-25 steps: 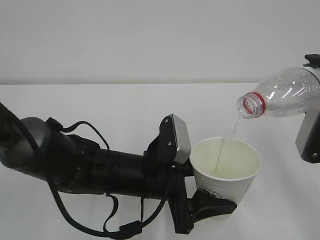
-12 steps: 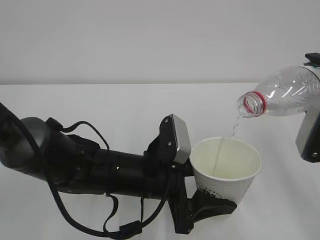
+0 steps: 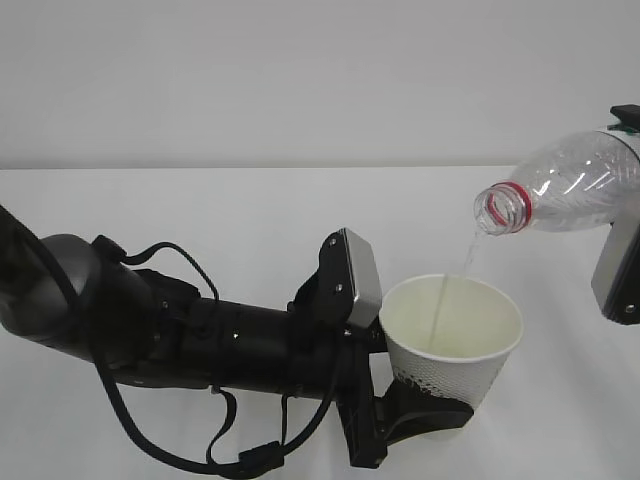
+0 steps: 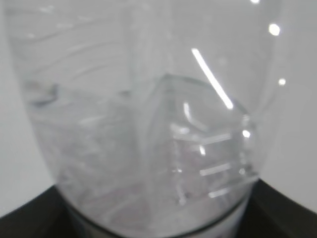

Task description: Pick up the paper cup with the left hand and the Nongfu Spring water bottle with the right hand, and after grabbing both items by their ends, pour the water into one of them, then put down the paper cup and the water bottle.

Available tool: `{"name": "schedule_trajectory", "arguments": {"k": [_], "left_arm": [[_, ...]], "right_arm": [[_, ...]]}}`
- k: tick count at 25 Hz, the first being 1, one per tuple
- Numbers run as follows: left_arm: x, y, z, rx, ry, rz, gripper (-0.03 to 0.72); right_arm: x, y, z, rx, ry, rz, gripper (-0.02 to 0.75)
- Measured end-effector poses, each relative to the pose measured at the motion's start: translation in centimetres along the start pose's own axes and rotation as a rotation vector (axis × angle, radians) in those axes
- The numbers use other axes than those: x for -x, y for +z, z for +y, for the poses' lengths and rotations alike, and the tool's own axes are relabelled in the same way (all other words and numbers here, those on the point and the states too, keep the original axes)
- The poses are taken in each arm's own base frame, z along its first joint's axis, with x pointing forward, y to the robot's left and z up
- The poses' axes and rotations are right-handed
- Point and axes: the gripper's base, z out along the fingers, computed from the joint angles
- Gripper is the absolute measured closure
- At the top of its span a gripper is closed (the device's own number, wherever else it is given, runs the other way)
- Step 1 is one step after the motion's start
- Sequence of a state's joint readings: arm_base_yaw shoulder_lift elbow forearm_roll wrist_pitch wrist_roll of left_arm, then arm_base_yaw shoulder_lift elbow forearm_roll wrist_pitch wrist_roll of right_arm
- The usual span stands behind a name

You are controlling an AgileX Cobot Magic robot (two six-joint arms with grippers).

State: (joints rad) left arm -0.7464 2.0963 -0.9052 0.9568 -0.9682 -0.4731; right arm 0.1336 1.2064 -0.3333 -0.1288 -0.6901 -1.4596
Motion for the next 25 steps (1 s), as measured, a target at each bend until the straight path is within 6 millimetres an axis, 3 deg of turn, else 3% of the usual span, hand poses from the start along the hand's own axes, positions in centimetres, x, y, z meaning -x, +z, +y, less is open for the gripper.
{"name": "schedule_trajectory", "arguments": {"k": [25], "left_arm": [[0.0,0.0,0.0,0.0,0.0,0.0,0.157]], "right_arm": [[0.01,0.0,-0.07,-0.007,-0.002,-0.001,0.223]]}}
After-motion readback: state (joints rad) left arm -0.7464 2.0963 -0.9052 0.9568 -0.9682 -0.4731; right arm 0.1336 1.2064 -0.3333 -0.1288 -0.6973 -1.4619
